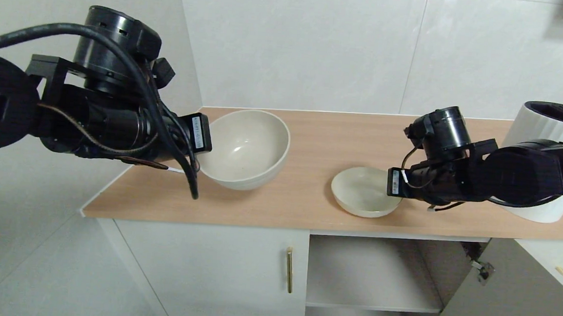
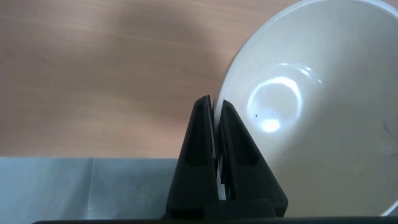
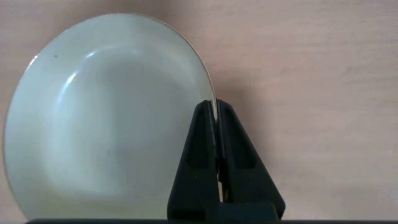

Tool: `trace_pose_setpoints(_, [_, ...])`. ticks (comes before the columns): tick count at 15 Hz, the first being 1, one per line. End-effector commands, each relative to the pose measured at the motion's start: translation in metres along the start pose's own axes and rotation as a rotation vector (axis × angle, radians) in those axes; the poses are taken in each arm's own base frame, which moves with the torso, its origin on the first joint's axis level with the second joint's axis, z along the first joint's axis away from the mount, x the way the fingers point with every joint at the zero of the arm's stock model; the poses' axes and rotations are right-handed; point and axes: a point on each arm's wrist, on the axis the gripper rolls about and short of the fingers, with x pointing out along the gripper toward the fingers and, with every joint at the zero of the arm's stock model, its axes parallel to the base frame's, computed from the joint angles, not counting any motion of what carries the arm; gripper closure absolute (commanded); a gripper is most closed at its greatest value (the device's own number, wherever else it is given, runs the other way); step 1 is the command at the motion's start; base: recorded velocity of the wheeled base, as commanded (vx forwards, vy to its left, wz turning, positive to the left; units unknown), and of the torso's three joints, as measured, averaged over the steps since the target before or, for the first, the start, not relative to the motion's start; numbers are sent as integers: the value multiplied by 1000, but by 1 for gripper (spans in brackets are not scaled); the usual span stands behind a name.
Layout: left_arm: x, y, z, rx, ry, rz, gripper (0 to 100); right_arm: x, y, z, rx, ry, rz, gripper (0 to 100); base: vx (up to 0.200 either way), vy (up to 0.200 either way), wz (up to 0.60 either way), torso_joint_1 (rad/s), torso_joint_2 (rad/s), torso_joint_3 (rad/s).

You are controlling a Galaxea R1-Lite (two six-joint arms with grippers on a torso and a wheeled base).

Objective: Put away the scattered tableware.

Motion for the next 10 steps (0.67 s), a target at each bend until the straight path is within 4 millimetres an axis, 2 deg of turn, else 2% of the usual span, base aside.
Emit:
trace_pose_setpoints(1, [-19,3,1,-3,-24,-12,100,-44,4,1,-10,-51,54,100,0,0,0,0,0,0])
trace_pose_setpoints(2, [-25,2,0,-3,-29,-24,100,-56,5,-3,-16,-57,72,100,0,0,0,0,0,0])
trace_pose_setpoints(3, [-34,4,-10,6,-11,-31,100,-82,5,-13,-38,-60,109,100,0,0,0,0,0,0])
trace_pose_setpoints(4, [-40,6,-16,11,-4,-36,100,-98,5,-18,-50,-63,133,100,0,0,0,0,0,0])
trace_pose_setpoints(6, [-61,7,-21,19,-21,-71,100,-113,0,-23,-46,-74,145,100,0,0,0,0,0,0])
trace_pose_setpoints(8, [-78,11,-22,15,-49,-90,100,-134,-5,-39,-38,-89,175,100,0,0,0,0,0,0])
trace_pose_setpoints(10, [-84,13,-27,20,-46,-98,100,-148,-14,-42,-19,-131,192,100,0,0,0,0,0,0])
